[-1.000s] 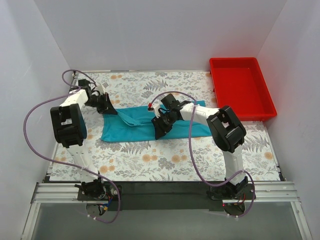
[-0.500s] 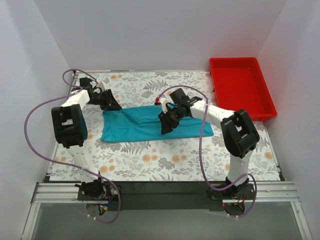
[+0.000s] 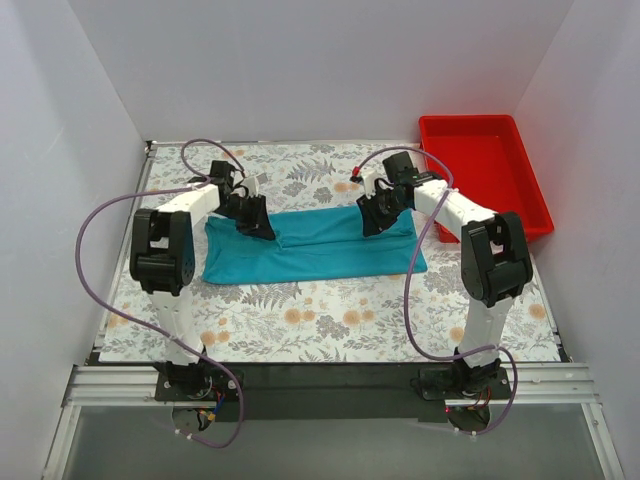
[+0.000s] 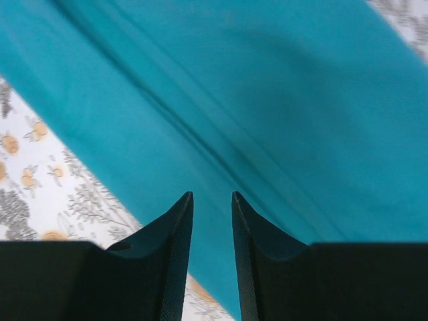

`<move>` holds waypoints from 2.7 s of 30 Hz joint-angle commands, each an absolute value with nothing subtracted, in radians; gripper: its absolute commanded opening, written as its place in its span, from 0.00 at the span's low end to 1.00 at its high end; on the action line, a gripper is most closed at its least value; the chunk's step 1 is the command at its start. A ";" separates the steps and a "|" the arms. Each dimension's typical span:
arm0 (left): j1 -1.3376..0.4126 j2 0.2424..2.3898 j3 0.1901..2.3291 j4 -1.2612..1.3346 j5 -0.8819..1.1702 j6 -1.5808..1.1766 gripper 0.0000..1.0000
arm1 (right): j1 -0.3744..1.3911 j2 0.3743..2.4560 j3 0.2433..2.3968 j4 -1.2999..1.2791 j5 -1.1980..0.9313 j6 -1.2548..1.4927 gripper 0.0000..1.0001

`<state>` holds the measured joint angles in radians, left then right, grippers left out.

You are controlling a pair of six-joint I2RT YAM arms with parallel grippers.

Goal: Fold and stack the t-shirts
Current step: Fold the tshirt

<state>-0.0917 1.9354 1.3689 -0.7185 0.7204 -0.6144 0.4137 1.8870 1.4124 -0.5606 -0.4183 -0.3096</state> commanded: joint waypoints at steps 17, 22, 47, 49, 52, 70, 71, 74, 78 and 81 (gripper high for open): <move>-0.138 1.856 1.493 -0.825 0.443 -0.606 0.30 | 0.362 2.035 1.637 -0.600 -0.250 -0.443 0.36; -0.127 1.704 1.288 -0.842 0.302 -0.588 0.30 | 0.364 2.078 1.649 -0.607 -0.201 -0.469 0.36; -0.002 2.255 1.751 -0.853 0.133 -0.393 0.30 | 0.523 1.751 1.141 -0.751 -0.345 -0.612 0.35; -0.003 2.351 1.959 -0.950 0.219 -0.393 0.32 | 0.566 1.703 1.149 -0.807 -0.517 -0.589 0.38; -0.014 2.483 2.391 -1.052 0.328 -0.416 0.35 | 0.586 1.654 1.227 -0.847 -0.671 -0.554 0.43; -0.080 2.037 1.691 -0.772 0.408 -0.606 0.35 | 0.591 1.919 1.301 -0.724 -0.311 -0.557 0.21; -0.081 2.039 1.671 -0.766 0.400 -0.612 0.35 | 0.604 1.914 1.283 -0.719 -0.311 -0.554 0.21; -0.089 2.062 1.669 -0.762 0.387 -0.621 0.35 | 0.653 1.892 1.188 -0.692 -0.327 -0.543 0.19; -0.109 2.109 1.687 -0.761 0.385 -0.627 0.35 | 0.748 1.853 1.071 -0.650 -0.365 -0.493 0.18; -0.140 2.166 1.721 -0.759 0.364 -0.623 0.35 | 0.828 1.838 1.029 -0.623 -0.446 -0.433 0.19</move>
<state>-0.1047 2.1281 1.6718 -0.7784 0.3782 -0.6174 0.7509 1.7916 1.1091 -0.6216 -0.3813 -0.4953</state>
